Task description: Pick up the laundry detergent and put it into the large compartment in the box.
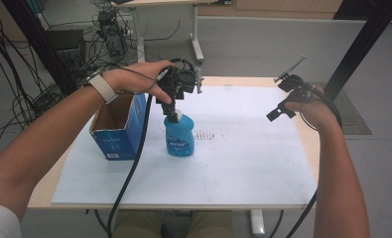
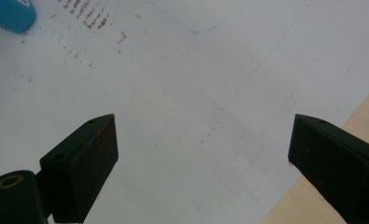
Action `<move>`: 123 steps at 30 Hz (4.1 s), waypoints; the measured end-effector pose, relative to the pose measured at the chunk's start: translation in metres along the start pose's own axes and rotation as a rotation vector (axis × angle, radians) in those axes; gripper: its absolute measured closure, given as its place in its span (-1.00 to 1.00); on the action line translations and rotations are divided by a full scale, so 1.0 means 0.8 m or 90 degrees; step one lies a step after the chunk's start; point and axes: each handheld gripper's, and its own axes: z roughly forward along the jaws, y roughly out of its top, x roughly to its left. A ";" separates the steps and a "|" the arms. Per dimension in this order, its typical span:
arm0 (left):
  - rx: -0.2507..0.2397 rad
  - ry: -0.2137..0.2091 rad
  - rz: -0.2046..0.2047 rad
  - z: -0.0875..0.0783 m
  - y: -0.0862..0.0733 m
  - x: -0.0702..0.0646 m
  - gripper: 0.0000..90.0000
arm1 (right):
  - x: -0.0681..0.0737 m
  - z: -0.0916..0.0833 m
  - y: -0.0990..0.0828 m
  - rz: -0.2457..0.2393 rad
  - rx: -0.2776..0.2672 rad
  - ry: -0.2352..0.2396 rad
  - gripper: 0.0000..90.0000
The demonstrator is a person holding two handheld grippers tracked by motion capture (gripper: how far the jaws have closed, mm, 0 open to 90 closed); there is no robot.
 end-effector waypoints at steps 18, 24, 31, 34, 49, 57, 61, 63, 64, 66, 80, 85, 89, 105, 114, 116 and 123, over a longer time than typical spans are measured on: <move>-0.003 -0.001 -0.003 0.000 -0.001 0.001 -0.82 | -0.001 0.001 0.000 0.000 -0.001 0.000 -0.81; -0.003 -0.002 -0.002 0.000 -0.002 0.002 -0.82 | -0.001 0.000 0.000 -0.002 -0.002 0.000 -0.81; -0.002 -0.002 -0.003 0.000 -0.001 0.003 -0.82 | -0.001 0.000 0.000 -0.001 -0.001 -0.001 -0.81; -0.002 -0.002 -0.004 0.000 -0.002 0.002 -0.82 | -0.001 0.000 0.000 -0.001 -0.002 -0.001 -0.81; -0.005 -0.001 -0.005 0.001 -0.002 0.003 -0.82 | 0.000 -0.001 0.002 -0.001 -0.002 -0.001 -0.81; -0.004 0.000 -0.006 0.001 -0.002 0.003 -0.82 | -0.001 -0.001 0.001 0.000 -0.001 -0.001 -0.81; -0.004 0.000 -0.007 0.001 -0.002 0.002 -0.82 | -0.001 -0.002 0.001 0.000 -0.002 -0.002 -0.81; -0.004 0.000 -0.006 0.001 -0.002 0.002 -0.82 | -0.001 -0.002 0.001 0.000 -0.001 -0.002 -0.82; -0.004 0.000 -0.006 0.001 -0.002 0.002 -0.82 | -0.001 -0.002 0.000 0.001 -0.002 -0.002 -0.81; -0.004 0.000 -0.006 0.001 -0.002 0.002 -0.82 | -0.001 -0.002 0.000 0.001 -0.002 -0.002 -0.81; -0.004 0.000 -0.007 0.002 -0.002 0.003 -0.82 | -0.001 -0.001 0.000 0.001 -0.002 -0.002 -0.81; -0.005 0.000 -0.007 0.003 -0.002 0.003 -0.82 | -0.001 -0.002 -0.001 0.002 -0.003 -0.003 -0.81; -0.004 0.000 -0.007 0.003 -0.002 0.003 -0.82 | -0.002 -0.002 -0.002 0.002 -0.003 -0.002 -0.81; -0.003 -0.001 -0.008 0.004 0.000 0.004 -0.82 | -0.003 0.000 -0.001 0.004 -0.004 0.000 -0.81; -0.006 0.002 -0.009 0.005 -0.001 0.003 -0.82 | -0.003 -0.001 -0.001 0.004 -0.003 0.000 -0.81; -0.006 0.002 -0.012 0.006 -0.001 0.003 -0.82 | -0.003 -0.002 -0.001 0.004 -0.004 -0.001 -0.81; -0.003 0.002 -0.013 0.012 -0.001 0.002 -0.82 | -0.002 -0.002 -0.003 0.004 -0.005 0.000 -0.81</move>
